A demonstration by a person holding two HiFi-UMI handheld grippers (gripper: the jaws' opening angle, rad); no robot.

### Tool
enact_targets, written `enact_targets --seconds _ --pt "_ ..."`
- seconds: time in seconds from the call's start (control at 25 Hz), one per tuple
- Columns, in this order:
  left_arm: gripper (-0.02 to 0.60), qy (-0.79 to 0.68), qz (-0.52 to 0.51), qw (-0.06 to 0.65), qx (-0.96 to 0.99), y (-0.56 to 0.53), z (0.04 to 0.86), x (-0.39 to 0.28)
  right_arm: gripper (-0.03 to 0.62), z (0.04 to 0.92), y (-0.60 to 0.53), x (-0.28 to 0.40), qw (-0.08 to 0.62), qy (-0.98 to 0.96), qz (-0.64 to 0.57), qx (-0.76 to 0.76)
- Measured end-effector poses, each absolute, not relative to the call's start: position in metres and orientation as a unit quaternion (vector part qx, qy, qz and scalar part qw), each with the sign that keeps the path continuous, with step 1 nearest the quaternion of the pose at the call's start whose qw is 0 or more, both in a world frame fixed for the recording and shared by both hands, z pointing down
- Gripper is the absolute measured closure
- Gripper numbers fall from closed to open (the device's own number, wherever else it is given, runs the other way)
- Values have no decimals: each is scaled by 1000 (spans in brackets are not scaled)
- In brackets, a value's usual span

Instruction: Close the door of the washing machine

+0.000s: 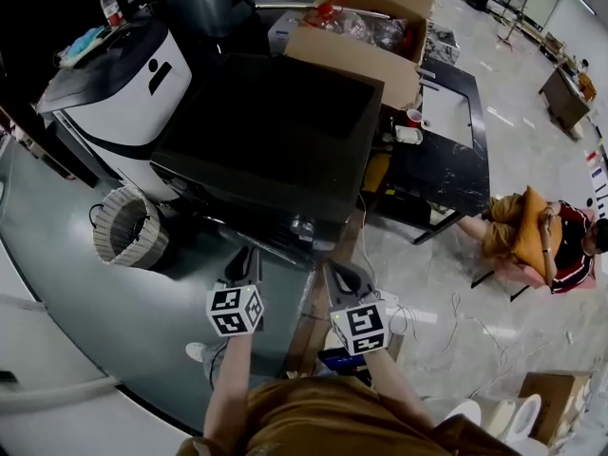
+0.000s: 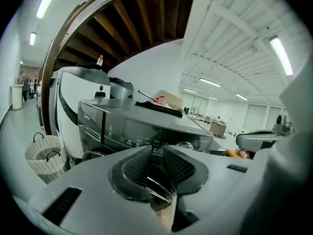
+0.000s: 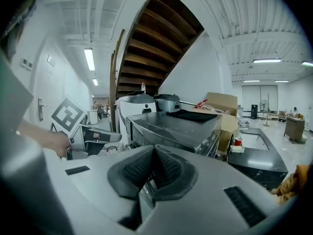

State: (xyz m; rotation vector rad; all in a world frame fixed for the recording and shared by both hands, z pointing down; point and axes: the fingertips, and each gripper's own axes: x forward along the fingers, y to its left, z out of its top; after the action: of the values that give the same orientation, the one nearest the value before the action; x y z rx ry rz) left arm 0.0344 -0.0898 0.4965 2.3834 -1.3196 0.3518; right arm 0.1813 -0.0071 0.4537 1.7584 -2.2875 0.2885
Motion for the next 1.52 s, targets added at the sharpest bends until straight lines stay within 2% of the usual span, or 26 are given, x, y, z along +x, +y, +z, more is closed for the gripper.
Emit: enact_targets --seconds 0.28,0.48,1.52 --pt "511 -490 93 129 857 -60 446 34 582 430 -8 178 95 -796 78 593" --pt "528 -512 73 107 849 -59 422 26 580 414 -10 173 86 -806 56 583" --pt "526 -528 45 113 840 -52 416 12 582 411 -2 171 101 -812 38 573"
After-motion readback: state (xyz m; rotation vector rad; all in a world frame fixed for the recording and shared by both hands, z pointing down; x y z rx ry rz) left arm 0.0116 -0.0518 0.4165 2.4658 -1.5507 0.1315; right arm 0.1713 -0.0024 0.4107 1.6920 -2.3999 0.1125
